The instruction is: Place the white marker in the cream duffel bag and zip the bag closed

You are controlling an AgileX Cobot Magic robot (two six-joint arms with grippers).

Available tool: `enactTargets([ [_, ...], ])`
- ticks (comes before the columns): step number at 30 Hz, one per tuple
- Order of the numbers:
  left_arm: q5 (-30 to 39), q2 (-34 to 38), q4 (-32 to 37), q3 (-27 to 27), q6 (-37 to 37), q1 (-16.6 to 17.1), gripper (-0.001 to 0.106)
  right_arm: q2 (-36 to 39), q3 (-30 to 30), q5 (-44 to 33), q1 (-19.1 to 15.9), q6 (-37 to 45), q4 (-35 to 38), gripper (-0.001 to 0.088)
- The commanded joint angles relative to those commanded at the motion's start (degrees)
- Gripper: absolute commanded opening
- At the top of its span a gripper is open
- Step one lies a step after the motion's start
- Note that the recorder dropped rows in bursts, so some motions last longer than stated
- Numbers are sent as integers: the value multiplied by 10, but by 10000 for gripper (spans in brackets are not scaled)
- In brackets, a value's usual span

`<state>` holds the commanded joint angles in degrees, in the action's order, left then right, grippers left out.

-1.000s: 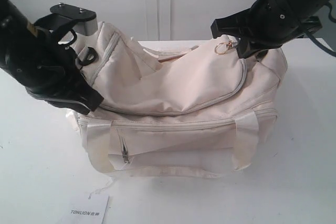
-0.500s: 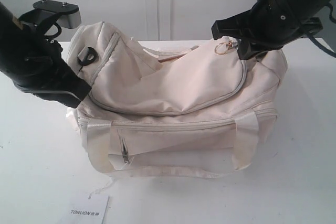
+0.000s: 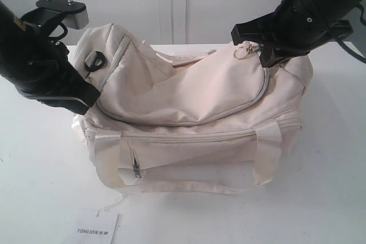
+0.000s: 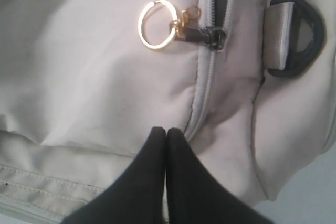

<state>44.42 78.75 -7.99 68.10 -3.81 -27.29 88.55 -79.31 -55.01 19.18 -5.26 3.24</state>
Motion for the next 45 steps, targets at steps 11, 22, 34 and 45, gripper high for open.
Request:
enactTargets([
  [11, -1, 0, 0, 0, 0, 0, 0, -36, 1, -67, -101, 29, 49, 0],
  [22, -1, 0, 0, 0, 0, 0, 0, -181, 50, -120, -181, 68, 25, 0],
  [34, -1, 0, 0, 0, 0, 0, 0, -258, 86, -114, -182, 59, 25, 0],
  [45, -1, 0, 0, 0, 0, 0, 0, -260, 86, -109, -182, 59, 25, 0],
])
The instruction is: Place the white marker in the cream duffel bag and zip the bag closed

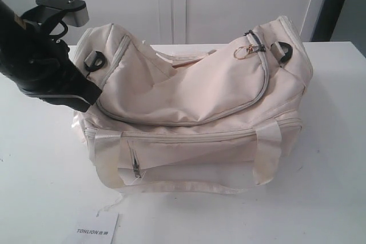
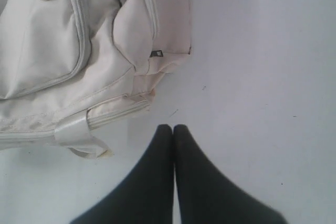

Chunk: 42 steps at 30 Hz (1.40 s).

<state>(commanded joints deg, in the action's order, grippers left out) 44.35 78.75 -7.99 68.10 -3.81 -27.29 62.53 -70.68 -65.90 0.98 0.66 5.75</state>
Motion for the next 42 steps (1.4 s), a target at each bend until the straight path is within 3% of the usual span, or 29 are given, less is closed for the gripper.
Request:
enactTargets([
  [7, 0, 0, 0, 0, 0, 0, 0, -8, 0, 5, 0, 0, 0, 0],
  [25, 0, 0, 0, 0, 0, 0, 0, -227, 0, 9, 0, 0, 0, 0],
  [38, 0, 0, 0, 0, 0, 0, 0, -301, 2, 39, 0, -7, -15, 0],
  [42, 0, 0, 0, 0, 0, 0, 0, -324, 28, 63, 1, -7, -30, 0],
])
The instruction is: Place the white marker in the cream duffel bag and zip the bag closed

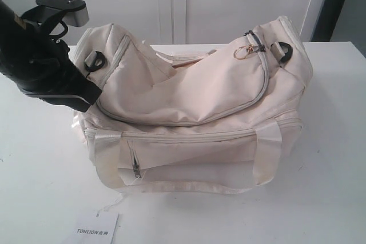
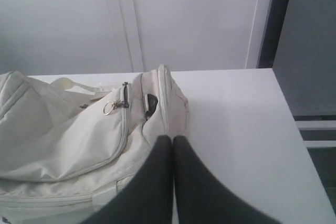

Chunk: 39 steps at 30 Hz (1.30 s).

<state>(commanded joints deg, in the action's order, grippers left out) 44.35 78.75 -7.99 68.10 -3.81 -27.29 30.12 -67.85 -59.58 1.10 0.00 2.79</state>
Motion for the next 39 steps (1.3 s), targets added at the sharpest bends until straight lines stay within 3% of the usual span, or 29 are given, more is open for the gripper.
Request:
enactTargets([
  [11, 0, 0, 0, 0, 0, 0, 0, -85, 145, 69, 0, 0, -16, 0],
  [14, 0, 0, 0, 0, 0, 0, 0, -104, 178, 57, 0, 0, -28, 0],
  [18, 0, 0, 0, 0, 0, 0, 0, -112, 182, 25, 0, 0, -28, 0],
  [26, 0, 0, 0, 0, 0, 0, 0, -118, 188, 52, 0, 0, -51, 0],
  [39, 0, 0, 0, 0, 0, 0, 0, -272, 359, 135, 0, 0, -51, 0],
])
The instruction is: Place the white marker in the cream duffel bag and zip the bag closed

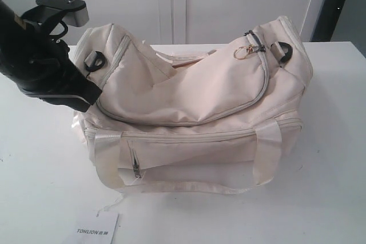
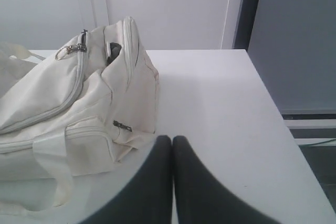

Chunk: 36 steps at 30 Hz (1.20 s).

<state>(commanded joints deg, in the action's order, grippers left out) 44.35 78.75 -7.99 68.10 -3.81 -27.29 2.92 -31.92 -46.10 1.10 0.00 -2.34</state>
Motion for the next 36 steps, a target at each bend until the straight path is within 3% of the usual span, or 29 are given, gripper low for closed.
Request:
enactTargets([
  [5, 0, 0, 0, 0, 0, 0, 0, -29, 57, 48, 0, 0, 1, 0],
  [13, 1, 0, 0, 0, 0, 0, 0, -29, 187, 221, 0, 0, 3, 0],
  [21, 1, 0, 0, 0, 0, 0, 0, -29, 276, 227, 0, 0, 3, 0],
  [36, 1, 0, 0, 0, 0, 0, 0, -29, 319, 260, 0, 0, 3, 0],
])
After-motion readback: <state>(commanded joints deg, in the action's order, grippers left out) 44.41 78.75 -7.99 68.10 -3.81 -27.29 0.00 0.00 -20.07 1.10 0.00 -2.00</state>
